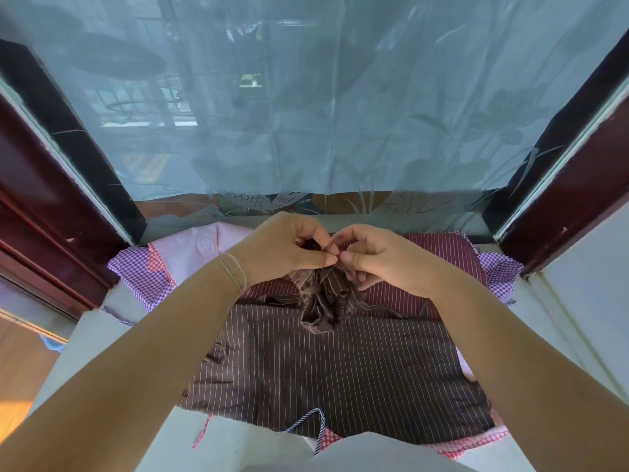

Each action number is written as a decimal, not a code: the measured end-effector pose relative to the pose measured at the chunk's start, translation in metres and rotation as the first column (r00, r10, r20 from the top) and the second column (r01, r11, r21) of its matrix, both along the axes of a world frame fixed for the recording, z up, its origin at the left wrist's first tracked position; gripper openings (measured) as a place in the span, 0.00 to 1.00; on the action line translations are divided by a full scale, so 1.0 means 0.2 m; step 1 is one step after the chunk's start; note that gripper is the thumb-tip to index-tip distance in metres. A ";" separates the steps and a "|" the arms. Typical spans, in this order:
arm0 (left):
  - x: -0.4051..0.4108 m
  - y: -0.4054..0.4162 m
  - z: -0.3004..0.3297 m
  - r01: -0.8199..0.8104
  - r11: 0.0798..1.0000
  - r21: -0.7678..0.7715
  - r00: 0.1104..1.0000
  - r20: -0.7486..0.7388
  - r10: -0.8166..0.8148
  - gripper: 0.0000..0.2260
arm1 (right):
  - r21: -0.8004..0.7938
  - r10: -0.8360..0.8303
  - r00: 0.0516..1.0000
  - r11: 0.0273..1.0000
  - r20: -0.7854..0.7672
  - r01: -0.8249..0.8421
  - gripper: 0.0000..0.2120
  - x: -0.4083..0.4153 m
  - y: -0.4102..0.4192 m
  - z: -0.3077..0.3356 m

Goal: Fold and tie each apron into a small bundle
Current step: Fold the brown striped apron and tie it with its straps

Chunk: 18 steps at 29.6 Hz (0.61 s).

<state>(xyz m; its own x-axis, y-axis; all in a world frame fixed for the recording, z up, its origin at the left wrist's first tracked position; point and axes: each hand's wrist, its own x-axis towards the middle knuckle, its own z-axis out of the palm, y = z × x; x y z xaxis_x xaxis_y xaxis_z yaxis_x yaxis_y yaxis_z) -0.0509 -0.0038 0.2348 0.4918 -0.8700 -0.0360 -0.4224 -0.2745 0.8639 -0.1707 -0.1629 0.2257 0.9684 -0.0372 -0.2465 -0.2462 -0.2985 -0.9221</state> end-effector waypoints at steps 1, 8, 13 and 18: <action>0.00 0.00 0.03 0.036 0.999 0.007 0.998 0.043 -0.036 0.04 | -0.064 0.011 1.000 0.998 0.014 -0.010 0.08 0.00 -0.01 0.01; 0.00 0.00 0.11 0.147 0.989 -0.009 0.913 0.386 -0.133 0.08 | -0.270 -0.066 0.980 0.956 0.189 0.116 0.06 0.01 0.00 0.04; -0.06 -0.01 0.08 0.089 0.977 -0.194 0.644 0.759 0.092 0.11 | -0.231 -0.128 0.951 0.953 0.283 0.197 0.03 -0.02 0.06 0.05; -0.05 0.01 0.03 0.160 0.920 -0.357 0.367 0.887 0.280 0.10 | -0.135 -0.181 0.914 0.961 0.363 0.244 0.04 -0.02 0.08 0.08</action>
<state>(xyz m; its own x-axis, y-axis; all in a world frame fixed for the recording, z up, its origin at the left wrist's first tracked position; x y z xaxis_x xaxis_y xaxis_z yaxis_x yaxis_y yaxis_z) -0.0609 -0.0013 0.2416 0.0742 -0.6725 0.7363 -0.9905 -0.1351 -0.0236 -0.1753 -0.1464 0.2418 0.9561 -0.2630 0.1294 0.0015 -0.4371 -0.8994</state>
